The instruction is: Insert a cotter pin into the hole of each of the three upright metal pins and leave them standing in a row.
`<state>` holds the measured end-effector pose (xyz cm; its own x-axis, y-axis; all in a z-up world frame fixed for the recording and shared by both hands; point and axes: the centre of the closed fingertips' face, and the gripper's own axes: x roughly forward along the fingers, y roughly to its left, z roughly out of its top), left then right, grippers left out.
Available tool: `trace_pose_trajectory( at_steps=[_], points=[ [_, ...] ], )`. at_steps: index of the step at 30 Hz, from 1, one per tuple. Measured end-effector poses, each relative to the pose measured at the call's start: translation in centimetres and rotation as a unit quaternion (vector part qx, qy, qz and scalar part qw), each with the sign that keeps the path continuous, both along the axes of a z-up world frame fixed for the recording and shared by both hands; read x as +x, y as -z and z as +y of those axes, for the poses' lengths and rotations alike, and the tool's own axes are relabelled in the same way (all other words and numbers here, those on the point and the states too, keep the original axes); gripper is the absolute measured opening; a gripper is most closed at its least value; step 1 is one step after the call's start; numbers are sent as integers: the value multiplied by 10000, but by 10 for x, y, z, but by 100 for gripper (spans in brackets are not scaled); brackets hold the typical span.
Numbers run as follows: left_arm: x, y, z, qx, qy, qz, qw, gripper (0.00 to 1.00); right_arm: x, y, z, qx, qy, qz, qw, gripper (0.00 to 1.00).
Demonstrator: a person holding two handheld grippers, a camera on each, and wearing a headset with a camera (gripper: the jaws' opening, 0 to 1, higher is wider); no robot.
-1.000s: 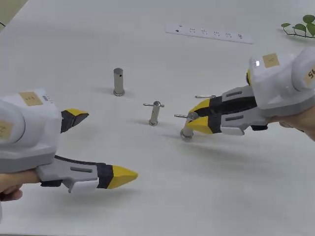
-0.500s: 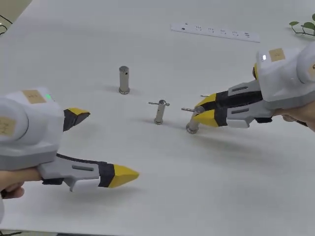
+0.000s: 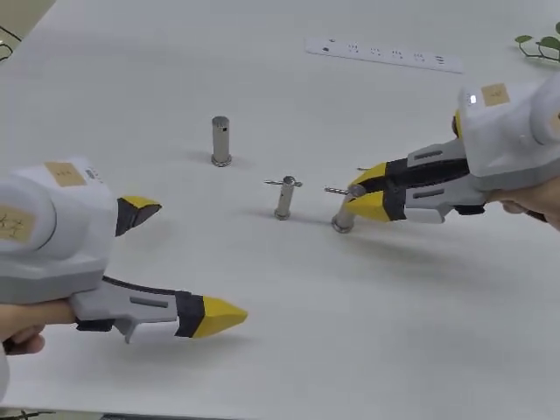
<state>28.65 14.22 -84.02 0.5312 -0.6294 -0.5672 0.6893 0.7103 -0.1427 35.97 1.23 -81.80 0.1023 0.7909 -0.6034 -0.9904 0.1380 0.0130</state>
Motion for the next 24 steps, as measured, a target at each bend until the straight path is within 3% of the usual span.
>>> trace_pose_trajectory(
  at_steps=[8, 14, 17, 24],
  points=[
    [-1, 0, -4, -41, 14, 54, 10000, 99, -1, 1, 1, -69, -112, -176, 9998, 15],
    [-5, 1, -4, -25, 43, 80, 10000, 99, -2, 3, -1, -145, -51, -80, 9999, 16],
    [-6, 1, -3, -25, 25, 96, 9999, 99, -2, 6, -3, -206, -13, -86, 9997, 22],
    [-5, -1, 3, 26, 12, 90, 10000, 99, -5, 0, -5, 127, 259, 187, 9994, 28]
  ],
)
